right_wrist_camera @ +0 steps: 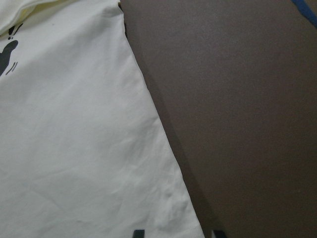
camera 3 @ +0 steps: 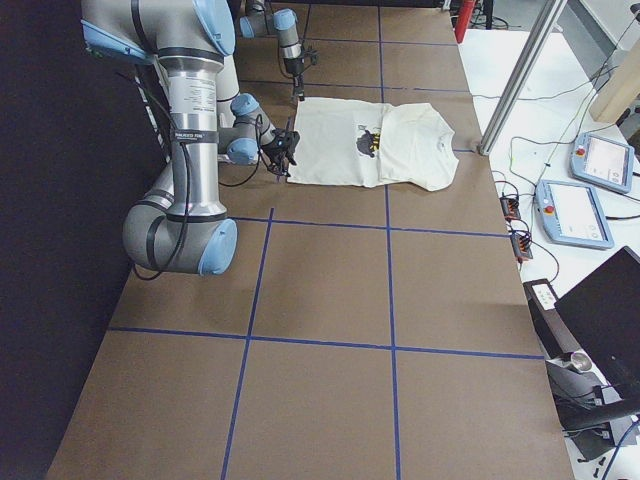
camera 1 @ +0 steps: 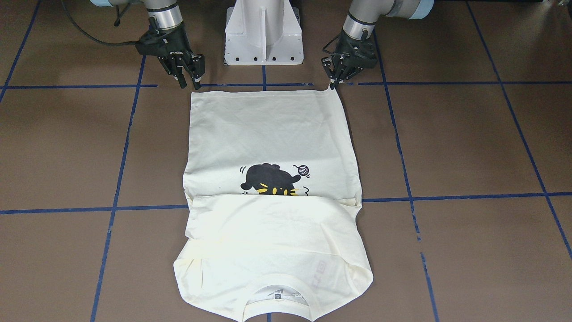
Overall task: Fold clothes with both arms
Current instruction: 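Grasp the hem corners with both grippers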
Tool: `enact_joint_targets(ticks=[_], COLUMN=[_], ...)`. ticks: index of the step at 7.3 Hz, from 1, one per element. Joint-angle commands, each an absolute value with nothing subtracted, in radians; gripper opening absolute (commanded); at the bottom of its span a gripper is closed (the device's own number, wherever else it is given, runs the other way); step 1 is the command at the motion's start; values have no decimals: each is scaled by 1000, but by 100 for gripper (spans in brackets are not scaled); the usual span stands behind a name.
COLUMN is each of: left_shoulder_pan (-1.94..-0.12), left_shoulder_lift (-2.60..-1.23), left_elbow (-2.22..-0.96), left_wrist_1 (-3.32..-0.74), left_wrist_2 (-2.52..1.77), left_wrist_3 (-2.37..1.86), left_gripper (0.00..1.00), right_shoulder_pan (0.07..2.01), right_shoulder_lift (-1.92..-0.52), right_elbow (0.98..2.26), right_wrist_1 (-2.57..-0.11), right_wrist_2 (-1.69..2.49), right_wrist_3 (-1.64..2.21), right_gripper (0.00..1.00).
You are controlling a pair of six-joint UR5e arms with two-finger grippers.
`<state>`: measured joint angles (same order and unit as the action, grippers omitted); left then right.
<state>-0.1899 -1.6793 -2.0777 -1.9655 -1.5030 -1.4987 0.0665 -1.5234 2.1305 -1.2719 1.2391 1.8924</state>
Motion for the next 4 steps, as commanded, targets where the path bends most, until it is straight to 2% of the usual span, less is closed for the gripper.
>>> enact_joint_targets(ticks=[1,4], left_shoulder_pan=[-190,-190], left_shoulder_lift=[-1680,-1678], left_elbow=[-2080,-2079], left_wrist_1=[-1965,-1967], left_wrist_2=[-1505,-1506], left_wrist_3=[-1499,-1499], left_gripper=[0,0], right_shoulder_pan=[52,49], right_shoulder_lift=[-1516,-1516], right_elbow=[2093,2069], right_wrist_1=[-1272,-1272], right_wrist_2=[1214,1209], right_wrist_3=[1891,1893], right_gripper=[56,55])
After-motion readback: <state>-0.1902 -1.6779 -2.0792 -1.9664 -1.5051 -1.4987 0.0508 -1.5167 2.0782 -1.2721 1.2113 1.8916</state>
